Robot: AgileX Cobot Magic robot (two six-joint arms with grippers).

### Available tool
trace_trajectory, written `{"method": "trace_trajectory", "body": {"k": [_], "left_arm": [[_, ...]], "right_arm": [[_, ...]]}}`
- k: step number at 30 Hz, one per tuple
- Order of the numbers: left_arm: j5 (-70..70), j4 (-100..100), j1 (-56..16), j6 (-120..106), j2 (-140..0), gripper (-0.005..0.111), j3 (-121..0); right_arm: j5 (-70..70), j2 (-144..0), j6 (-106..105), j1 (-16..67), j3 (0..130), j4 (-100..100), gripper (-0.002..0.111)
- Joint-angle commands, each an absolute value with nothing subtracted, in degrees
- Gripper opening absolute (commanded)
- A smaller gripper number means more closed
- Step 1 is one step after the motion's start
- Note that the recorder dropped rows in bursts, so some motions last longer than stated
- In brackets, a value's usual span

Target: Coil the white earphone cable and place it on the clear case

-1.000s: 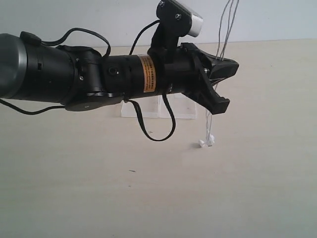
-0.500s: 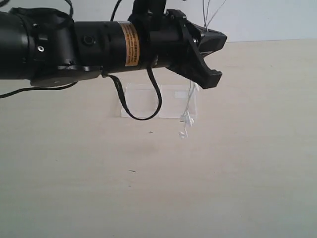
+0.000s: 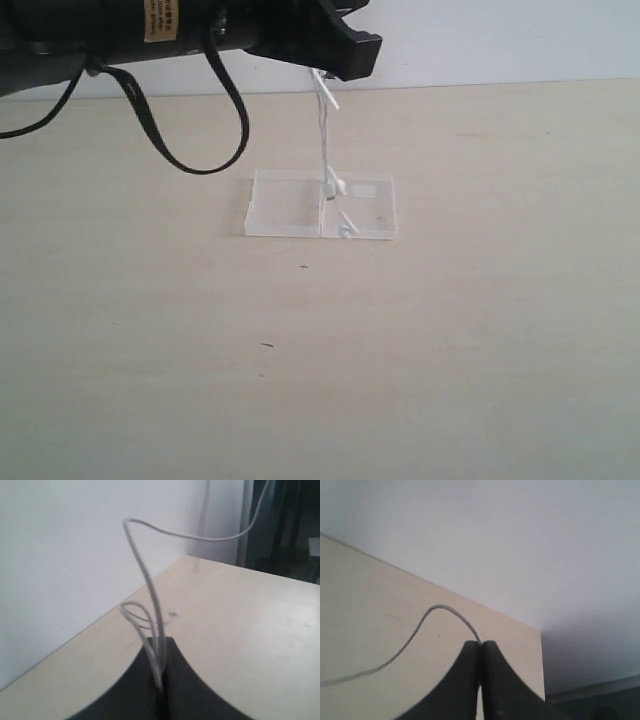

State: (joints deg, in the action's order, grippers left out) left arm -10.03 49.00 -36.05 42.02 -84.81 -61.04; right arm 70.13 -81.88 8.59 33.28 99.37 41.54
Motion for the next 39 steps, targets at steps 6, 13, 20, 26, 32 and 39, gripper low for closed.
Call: {"method": "trace_trajectory", "body": {"k": [6,13,20,26,32,39], "left_arm": [[-9.5,50.5,-35.9,42.5,-82.0,0.0,-58.7],[-9.0,50.5,-35.9,42.2,-82.0,0.0,-58.7],[-7.5,51.2,-35.9,42.2,-82.0,0.0,-58.7],[-7.8,51.9,-33.8,42.4,-81.9,0.0,-58.7],[-8.9,51.9,-30.8,43.6,-81.8,0.0,-58.7],[-9.0,52.3,-29.9,44.0,-79.7,0.0,-58.2]], "right_arm": [[70.0,-89.5,6.1,29.1,94.8,38.0,0.059],[70.0,-89.5,9.5,29.1,94.7,41.9,0.077],[59.5,-82.1,10.6,29.1,88.9,34.5,0.064],[41.4,-74.0,10.7,29.1,77.1,33.1,0.065],[25.4,-69.7,11.7,29.1,64.1,24.6,0.065],[-7.6,-67.0,13.3,29.3,42.8,20.5,0.065]]}}
